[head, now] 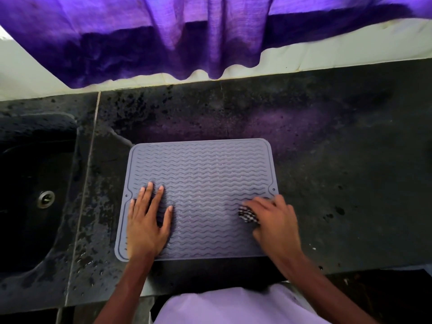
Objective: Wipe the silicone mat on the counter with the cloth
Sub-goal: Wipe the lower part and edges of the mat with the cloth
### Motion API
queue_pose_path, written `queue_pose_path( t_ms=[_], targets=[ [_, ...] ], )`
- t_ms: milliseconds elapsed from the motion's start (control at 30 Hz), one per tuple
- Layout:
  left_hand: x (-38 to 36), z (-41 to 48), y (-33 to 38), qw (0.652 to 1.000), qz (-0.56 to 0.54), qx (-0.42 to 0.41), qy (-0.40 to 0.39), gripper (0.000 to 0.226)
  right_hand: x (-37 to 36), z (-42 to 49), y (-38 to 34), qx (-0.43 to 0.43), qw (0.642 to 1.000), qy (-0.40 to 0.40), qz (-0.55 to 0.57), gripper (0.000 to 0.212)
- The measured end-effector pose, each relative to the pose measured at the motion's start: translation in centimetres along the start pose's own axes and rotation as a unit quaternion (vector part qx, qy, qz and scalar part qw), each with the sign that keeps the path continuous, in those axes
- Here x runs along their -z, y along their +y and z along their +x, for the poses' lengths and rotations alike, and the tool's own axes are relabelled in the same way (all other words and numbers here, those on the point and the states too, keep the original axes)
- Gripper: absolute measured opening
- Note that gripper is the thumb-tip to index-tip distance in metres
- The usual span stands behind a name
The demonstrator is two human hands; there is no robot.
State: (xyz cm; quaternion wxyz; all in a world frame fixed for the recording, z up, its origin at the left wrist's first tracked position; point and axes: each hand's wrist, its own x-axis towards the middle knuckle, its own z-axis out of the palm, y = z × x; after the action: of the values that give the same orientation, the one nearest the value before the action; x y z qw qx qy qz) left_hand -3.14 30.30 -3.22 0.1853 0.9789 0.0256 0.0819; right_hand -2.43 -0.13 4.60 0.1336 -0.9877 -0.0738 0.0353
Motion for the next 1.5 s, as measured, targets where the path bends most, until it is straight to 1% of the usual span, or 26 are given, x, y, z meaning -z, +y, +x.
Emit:
queue_pose_path(
  t_ms=[67, 167, 300, 367, 533, 667, 733, 800, 867, 933, 1000, 1033, 1067, 1100, 1133, 1200, 1267, 1333, 1400, 1433, 1500],
  targets=[
    [-0.1, 0.0, -0.1, 1.000, -0.001, -0.004, 0.004, 0.061, -0.9, 1.1, -2.7, 0.045, 0.999, -0.004, 0.025, 0.064],
    [-0.1, -0.1, -0.2, 1.000, -0.004, -0.009, 0.007, 0.060, -2.5, 2.1, -4.7, 0.088, 0.996, -0.013, 0.004, 0.060],
    [-0.1, -0.1, -0.3, 1.000, -0.010, -0.011, 0.006, 0.060, -3.0, 1.9, -3.1, 0.116, 0.992, -0.008, -0.045, 0.057],
    [-0.1, -0.1, -0.3, 1.000, -0.012, -0.011, 0.004, 0.060, -2.5, 1.6, -1.5, 0.114, 0.992, -0.001, -0.060, 0.058],
    [0.0, 0.0, -0.2, 1.000, -0.017, -0.006, 0.001, 0.061, -1.0, 0.3, 2.8, 0.078, 0.992, 0.007, -0.096, 0.067],
    [0.1, 0.0, -0.1, 1.000, -0.017, -0.003, 0.001, 0.062, -0.2, -0.8, 6.0, 0.013, 0.995, 0.019, -0.097, 0.061],
    [0.1, 0.0, 0.0, 1.000, -0.022, -0.002, 0.004, 0.062, 0.2, -1.0, 6.8, -0.037, 0.997, 0.027, -0.061, 0.059],
    [0.2, 0.0, 0.1, 1.000, -0.025, -0.006, 0.009, 0.062, 0.4, -0.8, 7.1, -0.086, 0.995, 0.046, 0.010, 0.059],
    [0.1, 0.0, 0.0, 1.000, -0.022, -0.008, 0.009, 0.062, 0.7, -0.1, 7.2, -0.114, 0.988, 0.059, 0.085, 0.061],
    [-0.2, 0.1, 0.2, 1.000, -0.024, 0.011, 0.016, 0.061, 0.9, 1.4, 7.9, -0.119, 0.983, 0.067, 0.119, 0.063],
    [-0.8, 0.8, 1.2, 0.997, -0.043, 0.044, 0.044, 0.059, 1.1, 3.4, 8.7, -0.116, 0.984, 0.061, 0.123, 0.061],
    [-1.2, 1.6, 2.3, 0.996, -0.055, 0.042, 0.062, 0.055, 1.4, 4.5, 8.7, -0.107, 0.986, 0.057, 0.115, 0.060],
    [-1.7, 2.6, 3.7, 0.995, -0.066, 0.020, 0.073, 0.049, 1.7, 5.5, 8.7, -0.097, 0.988, 0.057, 0.103, 0.060],
    [-2.3, 3.8, 5.4, 0.994, -0.083, -0.022, 0.074, 0.045, 2.1, 6.5, 8.5, -0.093, 0.990, 0.061, 0.089, 0.058],
    [-3.0, 5.2, 7.3, 0.989, -0.109, -0.070, 0.066, 0.042, 2.6, 7.5, 8.1, -0.089, 0.991, 0.066, 0.076, 0.057],
    [-4.4, 8.4, 11.5, 0.974, -0.166, -0.152, 0.022, 0.042, 3.5, 9.6, 7.1, -0.070, 0.994, 0.064, 0.046, 0.050],
    [-5.6, 11.3, 15.6, 0.959, -0.192, -0.203, -0.042, 0.046, 3.8, 11.6, 6.5, -0.045, 0.998, 0.042, 0.008, 0.040],
    [-6.2, 13.6, 18.9, 0.946, -0.201, -0.215, -0.133, 0.051, 3.3, 12.7, 6.2, -0.035, 0.999, 0.019, -0.028, 0.032],
    [-6.9, 14.9, 20.1, 0.938, -0.189, -0.196, -0.216, 0.057, 2.5, 12.8, 6.1, -0.030, 0.998, -0.001, -0.052, 0.036],
    [-7.3, 15.1, 20.0, 0.937, -0.169, -0.199, -0.233, 0.059, 2.1, 12.5, 6.1, -0.027, 0.998, -0.005, -0.058, 0.041],
    [-8.2, 15.1, 19.3, 0.940, -0.093, -0.240, -0.222, 0.058, 1.7, 11.8, 6.1, -0.026, 0.998, -0.009, -0.058, 0.047]
  ],
)
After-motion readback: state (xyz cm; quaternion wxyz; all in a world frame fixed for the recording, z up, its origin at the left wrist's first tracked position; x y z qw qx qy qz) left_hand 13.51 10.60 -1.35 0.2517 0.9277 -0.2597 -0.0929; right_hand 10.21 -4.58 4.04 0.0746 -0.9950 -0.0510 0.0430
